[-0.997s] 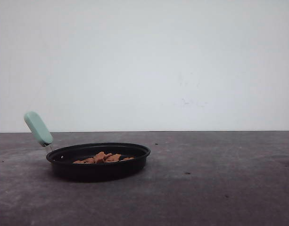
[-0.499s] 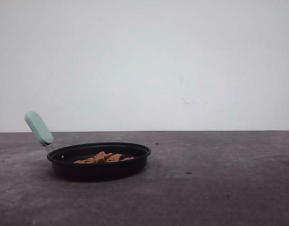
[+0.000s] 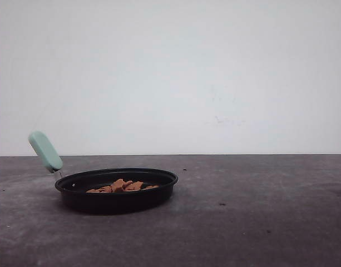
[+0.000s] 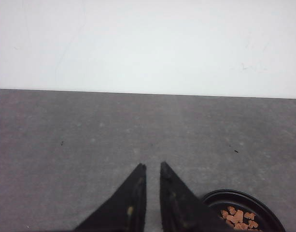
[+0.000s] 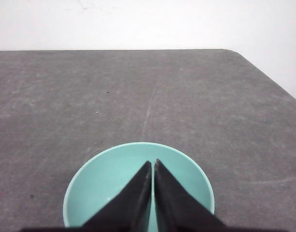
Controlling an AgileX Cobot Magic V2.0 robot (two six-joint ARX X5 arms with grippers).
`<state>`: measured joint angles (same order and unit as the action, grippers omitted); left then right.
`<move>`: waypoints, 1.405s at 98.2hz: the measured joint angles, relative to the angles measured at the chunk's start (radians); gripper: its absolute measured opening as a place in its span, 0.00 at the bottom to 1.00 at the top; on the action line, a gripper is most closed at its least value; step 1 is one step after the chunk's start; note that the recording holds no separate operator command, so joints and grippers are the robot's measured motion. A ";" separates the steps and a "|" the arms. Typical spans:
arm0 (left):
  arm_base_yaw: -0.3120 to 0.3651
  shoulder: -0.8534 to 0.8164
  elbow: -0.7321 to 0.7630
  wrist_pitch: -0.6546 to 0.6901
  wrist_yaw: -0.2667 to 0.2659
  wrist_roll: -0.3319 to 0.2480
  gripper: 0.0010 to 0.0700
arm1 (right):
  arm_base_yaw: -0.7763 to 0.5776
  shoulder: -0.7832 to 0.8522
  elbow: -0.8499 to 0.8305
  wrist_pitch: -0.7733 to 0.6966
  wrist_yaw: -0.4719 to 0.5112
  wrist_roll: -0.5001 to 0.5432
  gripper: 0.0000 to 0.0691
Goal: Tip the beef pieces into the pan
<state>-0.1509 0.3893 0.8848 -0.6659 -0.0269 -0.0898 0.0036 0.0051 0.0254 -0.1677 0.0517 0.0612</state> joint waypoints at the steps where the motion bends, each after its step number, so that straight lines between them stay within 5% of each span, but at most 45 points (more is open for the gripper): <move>1: 0.000 0.000 0.000 0.000 0.000 0.000 0.02 | 0.000 0.000 0.000 0.000 0.000 0.000 0.01; 48: 0.000 -0.058 -0.015 0.024 -0.003 0.039 0.02 | 0.000 0.000 0.000 0.000 0.000 0.000 0.01; 63: 0.024 -0.219 -0.218 0.170 -0.054 0.105 0.02 | 0.000 0.000 0.000 0.000 0.000 0.000 0.01; 86: 0.084 -0.378 -0.615 0.311 -0.027 0.105 0.02 | 0.000 0.000 0.000 0.000 0.000 0.000 0.01; 125: 0.084 -0.384 -0.758 0.251 -0.019 0.091 0.02 | 0.000 0.000 0.000 0.000 0.000 0.000 0.01; 138: 0.084 -0.383 -0.782 0.258 0.024 0.073 0.02 | 0.000 0.000 0.000 0.000 0.000 0.000 0.01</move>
<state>-0.0673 0.0059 0.1028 -0.4080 -0.0025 -0.0170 0.0036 0.0051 0.0254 -0.1677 0.0521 0.0612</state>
